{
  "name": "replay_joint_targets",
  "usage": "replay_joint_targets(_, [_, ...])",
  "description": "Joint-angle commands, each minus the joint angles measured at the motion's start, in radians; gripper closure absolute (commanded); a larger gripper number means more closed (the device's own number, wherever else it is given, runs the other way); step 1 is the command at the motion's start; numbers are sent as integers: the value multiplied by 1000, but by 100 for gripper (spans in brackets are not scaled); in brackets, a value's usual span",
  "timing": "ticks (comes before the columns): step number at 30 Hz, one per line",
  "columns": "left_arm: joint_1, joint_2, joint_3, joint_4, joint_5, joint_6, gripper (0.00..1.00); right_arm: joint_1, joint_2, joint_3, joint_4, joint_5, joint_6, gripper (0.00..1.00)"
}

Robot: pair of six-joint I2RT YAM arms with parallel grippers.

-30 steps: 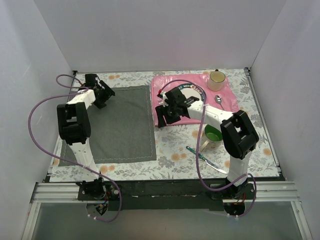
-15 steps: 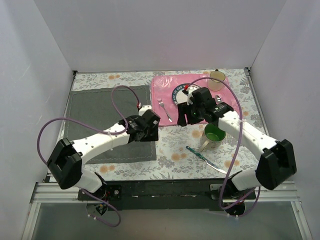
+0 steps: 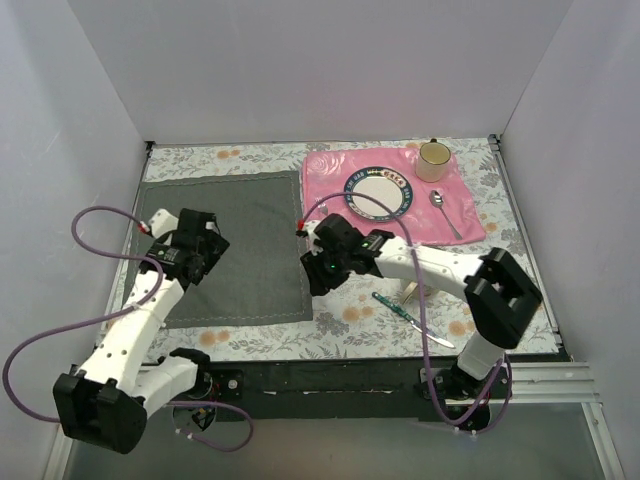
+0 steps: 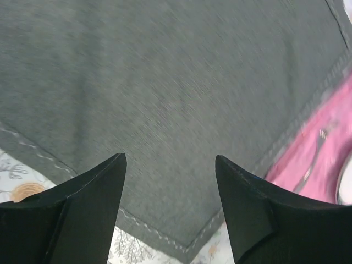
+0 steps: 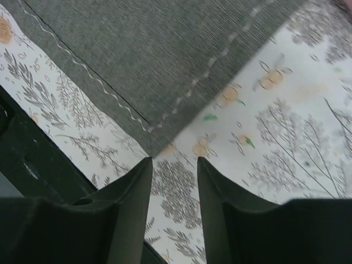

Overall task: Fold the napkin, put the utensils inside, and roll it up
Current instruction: Flatten the napkin out, then fold the napkin

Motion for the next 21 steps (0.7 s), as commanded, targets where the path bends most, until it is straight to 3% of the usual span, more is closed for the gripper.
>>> replay_joint_targets(1, [261,49,38,-73,3,47,35,61,141,147,51,5,11,57])
replay_joint_targets(3, [428,86,28,-76,62,55,35,74,172,164,47,14,8,58])
replay_joint_targets(12, [842,155,-61,-96,-16,-8,36,74,232,121,59,53,0,66])
replay_joint_targets(16, [955,172,-97,-42,-79,16,39,74,206,98,77,28,5,66])
replay_joint_targets(21, [1027,189,-122,2,-32,36,45,74,147,83,63,28,-9,66])
